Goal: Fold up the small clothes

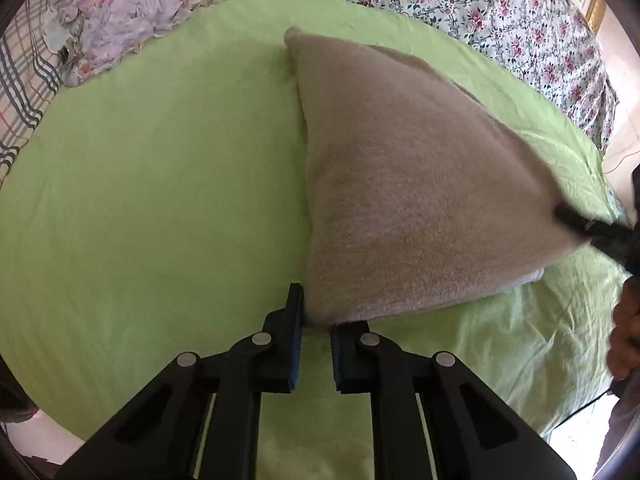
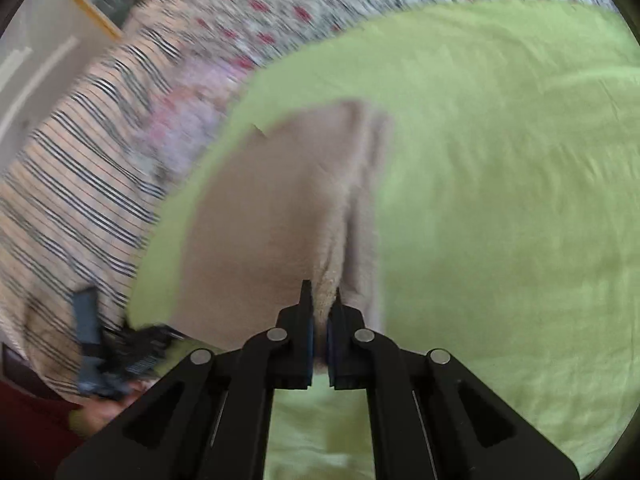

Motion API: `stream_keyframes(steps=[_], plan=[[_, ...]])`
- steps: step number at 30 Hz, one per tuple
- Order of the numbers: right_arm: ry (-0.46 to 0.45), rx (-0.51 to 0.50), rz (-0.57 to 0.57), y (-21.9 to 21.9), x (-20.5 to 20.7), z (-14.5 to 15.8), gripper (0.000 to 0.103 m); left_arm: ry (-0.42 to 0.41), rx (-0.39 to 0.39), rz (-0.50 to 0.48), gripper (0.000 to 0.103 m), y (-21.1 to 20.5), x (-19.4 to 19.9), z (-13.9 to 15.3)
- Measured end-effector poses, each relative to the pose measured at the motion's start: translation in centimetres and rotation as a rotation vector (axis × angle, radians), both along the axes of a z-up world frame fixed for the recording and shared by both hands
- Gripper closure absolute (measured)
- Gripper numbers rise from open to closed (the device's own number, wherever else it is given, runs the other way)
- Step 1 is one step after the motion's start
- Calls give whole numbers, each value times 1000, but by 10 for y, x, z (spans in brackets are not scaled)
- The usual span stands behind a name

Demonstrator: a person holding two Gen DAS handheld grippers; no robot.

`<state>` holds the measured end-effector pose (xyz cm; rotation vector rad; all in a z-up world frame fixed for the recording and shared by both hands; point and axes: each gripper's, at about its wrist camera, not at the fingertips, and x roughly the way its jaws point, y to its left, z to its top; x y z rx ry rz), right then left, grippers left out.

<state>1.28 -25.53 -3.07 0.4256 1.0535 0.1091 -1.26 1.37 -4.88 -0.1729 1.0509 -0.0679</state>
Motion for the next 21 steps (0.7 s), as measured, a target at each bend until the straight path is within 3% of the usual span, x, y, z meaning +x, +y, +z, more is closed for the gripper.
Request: stream_keyframes(steps=[9, 21], plan=[[68, -81, 6, 1, 3, -20, 98, 55, -87, 18, 93, 18, 5, -4], [88, -95, -19, 0, -2, -27, 97, 87, -166, 9, 89, 30, 10, -12]])
